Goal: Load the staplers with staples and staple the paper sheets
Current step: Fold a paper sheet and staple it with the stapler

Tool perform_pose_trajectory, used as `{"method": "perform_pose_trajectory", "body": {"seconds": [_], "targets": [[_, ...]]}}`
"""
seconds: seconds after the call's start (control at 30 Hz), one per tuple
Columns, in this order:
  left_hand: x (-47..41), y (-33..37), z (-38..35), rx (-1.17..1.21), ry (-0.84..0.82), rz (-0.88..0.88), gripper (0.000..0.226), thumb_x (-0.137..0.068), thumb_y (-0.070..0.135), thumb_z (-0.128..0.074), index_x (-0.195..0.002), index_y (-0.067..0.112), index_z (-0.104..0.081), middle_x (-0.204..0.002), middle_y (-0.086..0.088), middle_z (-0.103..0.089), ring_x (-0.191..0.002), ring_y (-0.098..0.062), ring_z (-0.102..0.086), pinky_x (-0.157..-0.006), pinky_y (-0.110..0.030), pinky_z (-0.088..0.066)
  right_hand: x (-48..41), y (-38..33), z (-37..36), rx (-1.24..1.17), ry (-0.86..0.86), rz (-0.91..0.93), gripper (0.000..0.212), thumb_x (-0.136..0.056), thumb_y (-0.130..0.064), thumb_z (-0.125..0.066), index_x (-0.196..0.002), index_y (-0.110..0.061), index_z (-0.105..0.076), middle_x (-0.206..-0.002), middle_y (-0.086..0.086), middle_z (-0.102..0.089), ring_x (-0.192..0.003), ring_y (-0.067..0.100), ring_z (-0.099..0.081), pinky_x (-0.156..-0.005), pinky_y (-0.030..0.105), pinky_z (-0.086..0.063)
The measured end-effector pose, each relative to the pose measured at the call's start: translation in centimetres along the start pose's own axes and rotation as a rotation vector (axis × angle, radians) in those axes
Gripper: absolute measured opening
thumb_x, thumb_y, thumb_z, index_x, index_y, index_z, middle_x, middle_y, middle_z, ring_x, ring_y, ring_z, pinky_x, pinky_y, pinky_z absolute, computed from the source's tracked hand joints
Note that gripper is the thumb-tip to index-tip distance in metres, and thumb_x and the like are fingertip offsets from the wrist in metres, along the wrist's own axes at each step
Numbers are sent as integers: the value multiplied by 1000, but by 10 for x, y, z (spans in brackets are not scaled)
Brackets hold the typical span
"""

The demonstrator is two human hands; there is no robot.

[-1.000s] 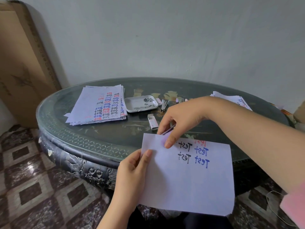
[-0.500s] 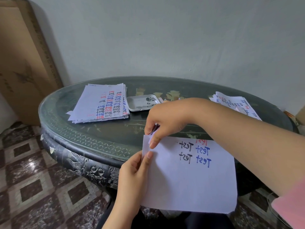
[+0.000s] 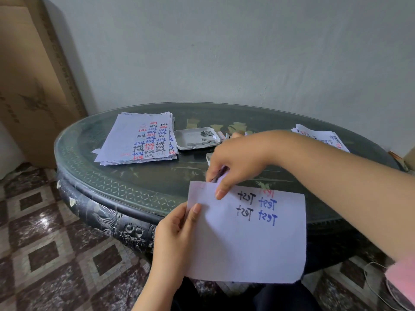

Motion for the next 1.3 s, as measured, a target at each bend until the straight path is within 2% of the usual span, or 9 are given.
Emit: {"method": "perform_pose_trajectory", "body": {"seconds": [0.1, 0.2, 0.3, 0.4, 0.53, 0.7, 0.93, 1.13, 1.3], "targets": [[-3, -4, 9, 22, 1, 16, 43, -81, 49, -61, -75, 7, -62, -69, -26, -56, -61, -16, -44, -58, -32, -33, 15, 19, -7, -24, -118, -88, 40, -80, -52, -68, -112, -28, -70, -110, -10, -70, -104, 14, -62, -100, 41, -46], [-4, -5, 13, 40, 4, 36, 30, -80, 45, -60, -73, 17, -67, -63, -11, -61, -60, -14, -47, -57, -32, -35, 17, 19, -16, -20, -169, -60, 36, -80, -54, -66, -97, -22, -72, -97, 3, -69, -94, 24, -61, -104, 51, -40], [-3, -2, 12, 55, 4, 45, 21, -79, 40, -57, -72, 24, -69, -62, 4, -64, -58, -10, -49, -55, -30, -36, 14, 18, -14, -24, -123, -55, 36, -81, -53, -66, -71, -19, -64, -66, -1, -52, -64, 17, -45, -70, 31, -41], [-2, -1, 15, 60, 5, 38, 28, -81, 43, -61, -73, 16, -67, -63, -2, -61, -59, -13, -47, -57, -31, -35, 14, 18, -12, 17, -103, -72, 42, -82, -53, -66, -63, -17, -53, -62, -3, -41, -60, 14, -37, -61, 28, -32], [-2, -2, 19, 59, 16, 28, 40, -81, 46, -65, -72, 7, -61, -64, -9, -55, -60, -15, -43, -59, -33, -32, 15, 19, -14, 29, -126, -81, 41, -82, -55, -64, -81, -14, -65, -75, 7, -57, -66, 14, -42, -68, 31, -37], [-1, 2, 19, 56, 23, 23, 24, -80, 38, -56, -69, 19, -66, -57, 4, -58, -53, -7, -44, -48, -24, -33, 16, 20, -12, 70, -88, -103, 32, -84, -54, -62, -71, -25, -62, -64, -9, -53, -79, 16, -54, -86, 37, -43], [0, 0, 18, 61, 15, 40, 24, -78, 40, -57, -74, 19, -68, -62, 1, -62, -59, -12, -47, -58, -31, -35, 14, 23, -17, 110, -28, -113, 28, -86, -53, -60, -89, -26, -66, -90, -6, -67, -88, 8, -53, -106, 46, -16], [-3, -1, 27, 48, 44, 19, 32, -80, 40, -58, -76, 9, -64, -68, -11, -60, -63, -16, -46, -60, -33, -35, 25, 27, -21, -11, -106, -91, 36, -82, -53, -65, -97, -20, -68, -93, -4, -69, -88, 17, -61, -84, 34, -44], [-6, 0, 43, 33, 107, 3, 25, -89, 25, -58, -67, 16, -65, -53, 9, -57, -48, -1, -43, -42, -16, -33, 46, 47, -30, -17, -221, -172, 44, -81, -48, -69, -103, -10, -65, -84, 6, -58, -77, 21, -51, -66, 27, -39]]}}
Point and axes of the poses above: each hand's wrist, its own x-axis away from the middle knuckle, its own z-axis out of the back of the hand, y = z × x, the point moved 10 cm from there along -x, towards the middle knuckle
